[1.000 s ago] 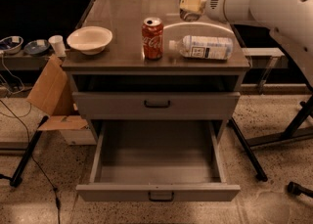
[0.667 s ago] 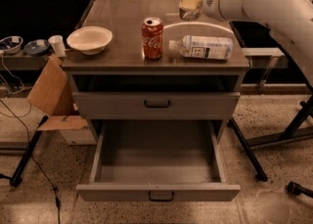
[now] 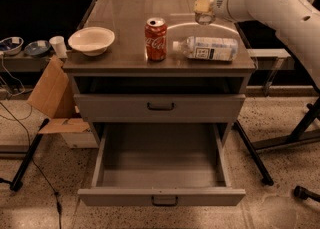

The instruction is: Pick pepsi can from middle drawer and place on counter

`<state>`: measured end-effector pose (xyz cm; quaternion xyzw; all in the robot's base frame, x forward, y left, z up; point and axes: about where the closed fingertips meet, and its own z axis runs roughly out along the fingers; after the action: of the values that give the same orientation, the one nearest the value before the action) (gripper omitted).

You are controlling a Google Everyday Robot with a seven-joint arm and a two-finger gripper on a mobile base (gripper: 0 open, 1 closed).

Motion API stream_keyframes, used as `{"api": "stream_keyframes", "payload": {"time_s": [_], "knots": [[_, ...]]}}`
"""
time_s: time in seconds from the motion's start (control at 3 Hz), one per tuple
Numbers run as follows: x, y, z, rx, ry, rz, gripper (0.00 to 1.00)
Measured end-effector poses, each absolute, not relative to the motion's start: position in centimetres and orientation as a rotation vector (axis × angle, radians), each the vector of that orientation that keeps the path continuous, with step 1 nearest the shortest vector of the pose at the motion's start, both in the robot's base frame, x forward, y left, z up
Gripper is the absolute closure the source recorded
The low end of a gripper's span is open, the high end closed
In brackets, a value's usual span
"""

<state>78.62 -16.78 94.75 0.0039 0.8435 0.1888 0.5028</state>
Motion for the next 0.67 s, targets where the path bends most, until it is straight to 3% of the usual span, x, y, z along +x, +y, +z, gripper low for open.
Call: {"api": "stream_keyframes", "payload": {"time_s": [0.67], "knots": [[81.15,-19.92,92.41,0.081,2.120,0.320,1.00]]}}
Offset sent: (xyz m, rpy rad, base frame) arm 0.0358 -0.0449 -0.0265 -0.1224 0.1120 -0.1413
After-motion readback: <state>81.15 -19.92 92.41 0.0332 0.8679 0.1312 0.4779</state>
